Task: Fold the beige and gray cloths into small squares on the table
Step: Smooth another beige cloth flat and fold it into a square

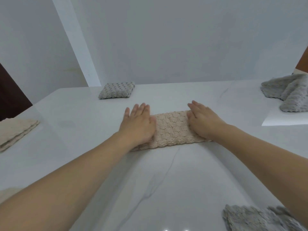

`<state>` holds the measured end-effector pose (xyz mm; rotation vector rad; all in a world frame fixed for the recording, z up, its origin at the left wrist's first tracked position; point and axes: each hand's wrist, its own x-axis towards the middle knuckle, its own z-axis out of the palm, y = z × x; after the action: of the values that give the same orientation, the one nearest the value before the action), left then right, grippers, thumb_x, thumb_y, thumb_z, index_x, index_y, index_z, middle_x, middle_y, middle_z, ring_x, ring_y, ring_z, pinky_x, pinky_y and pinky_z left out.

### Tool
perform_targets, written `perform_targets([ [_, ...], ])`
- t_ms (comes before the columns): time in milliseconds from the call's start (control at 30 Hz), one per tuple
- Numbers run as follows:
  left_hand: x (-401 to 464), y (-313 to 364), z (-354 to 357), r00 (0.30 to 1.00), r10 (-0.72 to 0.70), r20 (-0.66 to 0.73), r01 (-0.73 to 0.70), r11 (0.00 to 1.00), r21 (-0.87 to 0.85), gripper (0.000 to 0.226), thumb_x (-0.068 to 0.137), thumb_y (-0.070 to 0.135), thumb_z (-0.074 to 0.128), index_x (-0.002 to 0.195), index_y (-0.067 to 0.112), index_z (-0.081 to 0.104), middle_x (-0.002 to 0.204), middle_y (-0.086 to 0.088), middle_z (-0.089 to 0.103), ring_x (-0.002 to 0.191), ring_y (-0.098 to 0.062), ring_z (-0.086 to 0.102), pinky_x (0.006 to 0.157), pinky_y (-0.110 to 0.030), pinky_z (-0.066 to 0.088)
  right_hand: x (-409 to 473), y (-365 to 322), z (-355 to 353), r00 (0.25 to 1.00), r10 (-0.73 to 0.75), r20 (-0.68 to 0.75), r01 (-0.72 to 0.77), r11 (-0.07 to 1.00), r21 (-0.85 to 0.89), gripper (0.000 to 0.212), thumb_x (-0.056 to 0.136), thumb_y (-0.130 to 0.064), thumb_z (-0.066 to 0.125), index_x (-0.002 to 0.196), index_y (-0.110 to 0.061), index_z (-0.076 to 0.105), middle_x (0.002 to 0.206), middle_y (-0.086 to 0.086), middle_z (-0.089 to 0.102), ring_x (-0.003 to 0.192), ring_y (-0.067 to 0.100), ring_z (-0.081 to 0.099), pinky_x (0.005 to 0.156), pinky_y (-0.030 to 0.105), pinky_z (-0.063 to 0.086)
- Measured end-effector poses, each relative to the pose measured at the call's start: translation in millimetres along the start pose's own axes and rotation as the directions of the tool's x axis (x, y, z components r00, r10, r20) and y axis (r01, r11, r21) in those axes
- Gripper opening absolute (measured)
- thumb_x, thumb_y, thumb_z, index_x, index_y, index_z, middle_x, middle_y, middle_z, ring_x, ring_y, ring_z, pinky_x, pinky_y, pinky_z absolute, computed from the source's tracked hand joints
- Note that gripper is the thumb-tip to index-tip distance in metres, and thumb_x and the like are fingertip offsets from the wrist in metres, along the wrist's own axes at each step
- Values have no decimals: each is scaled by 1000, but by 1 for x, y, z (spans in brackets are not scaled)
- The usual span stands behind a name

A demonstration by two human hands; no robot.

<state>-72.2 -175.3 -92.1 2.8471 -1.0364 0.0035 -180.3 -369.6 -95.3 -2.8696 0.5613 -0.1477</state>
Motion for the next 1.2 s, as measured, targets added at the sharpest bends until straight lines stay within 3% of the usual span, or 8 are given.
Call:
perform_targets([
  [200, 1, 20, 28, 996, 71, 62, -67, 996, -57, 57, 103, 45, 13, 156, 25, 7, 164, 4, 3, 150, -15, 0, 121, -41, -3, -2, 5, 18, 992, -64, 110, 71, 996, -60, 54, 103, -41, 11, 154, -26, 7, 162, -4, 1, 149, 14, 0, 120, 35, -2],
  [467, -9, -35, 15, 991, 52, 124, -54, 999, 9, 60, 102, 50, 9, 156, 26, -2, 163, 5, -8, 150, -15, -7, 121, -39, -3, -13, 47, 6, 983, 85, 160, -66, 990, -123, 57, 101, -46, 7, 154, -27, -2, 162, -5, -5, 149, 15, -2, 120, 41, -2],
  [600, -32, -33, 7, 920, 380, -97, -338, 894, 295, 57, 98, 52, 15, 137, 19, 42, 146, -5, 39, 133, -28, 38, 109, -42, 33, -3, 36, -2, 985, 137, 104, -99, 948, -304, 58, 101, -48, 14, 153, -25, 2, 161, 0, -3, 148, 23, -7, 115, 52, -10],
  [767, -50, -43, 0, 839, 531, -122, -441, 794, 418, 43, 96, 53, 29, 95, 19, 55, 95, 1, 54, 79, -21, 53, 62, -33, 43, 10, 0, -15, 989, 144, -26, -141, 880, -453, 39, 94, -30, 45, 129, -13, 38, 130, 8, 45, 121, 27, 42, 100, 41, 30],
  [900, -61, -24, -17, 859, 511, 34, -467, 753, 463, 40, 99, 43, 26, 99, 16, 55, 95, -3, 59, 83, -26, 58, 70, -36, 40, 23, -28, -6, 975, 223, -21, -219, 928, -300, 39, 87, -8, 49, 125, -2, 49, 127, 14, 51, 118, 31, 51, 92, 37, 44],
  [1033, -62, 0, -30, 917, 288, 278, -387, 813, 436, 26, 101, 28, 31, 112, 12, 47, 111, -10, 61, 86, -30, 56, 70, -35, 38, 32, -50, -18, 978, 180, 106, -143, 948, -285, 9, 89, -15, 58, 84, -7, 56, 97, 6, 58, 91, 25, 53, 79, 32, 45],
  [1100, -69, 19, -32, 900, 284, 329, -401, 836, 374, 25, 101, 22, 34, 114, 11, 51, 113, -11, 61, 83, -28, 51, 68, -32, 34, 36, -53, -11, 976, 105, 191, -49, 960, -276, 21, 97, -21, 47, 106, -6, 59, 104, 6, 54, 100, 25, 49, 85, 32, 43],
  [1200, -88, 48, -31, 884, 325, 338, -409, 886, 219, 25, 101, 24, 35, 111, 11, 54, 113, -12, 61, 82, -26, 46, 71, -31, 34, 39, -37, 12, 980, 24, 198, 10, 986, -169, 49, 104, -34, 25, 145, -8, 31, 150, 12, 31, 140, 30, 27, 114, 43, 24],
])
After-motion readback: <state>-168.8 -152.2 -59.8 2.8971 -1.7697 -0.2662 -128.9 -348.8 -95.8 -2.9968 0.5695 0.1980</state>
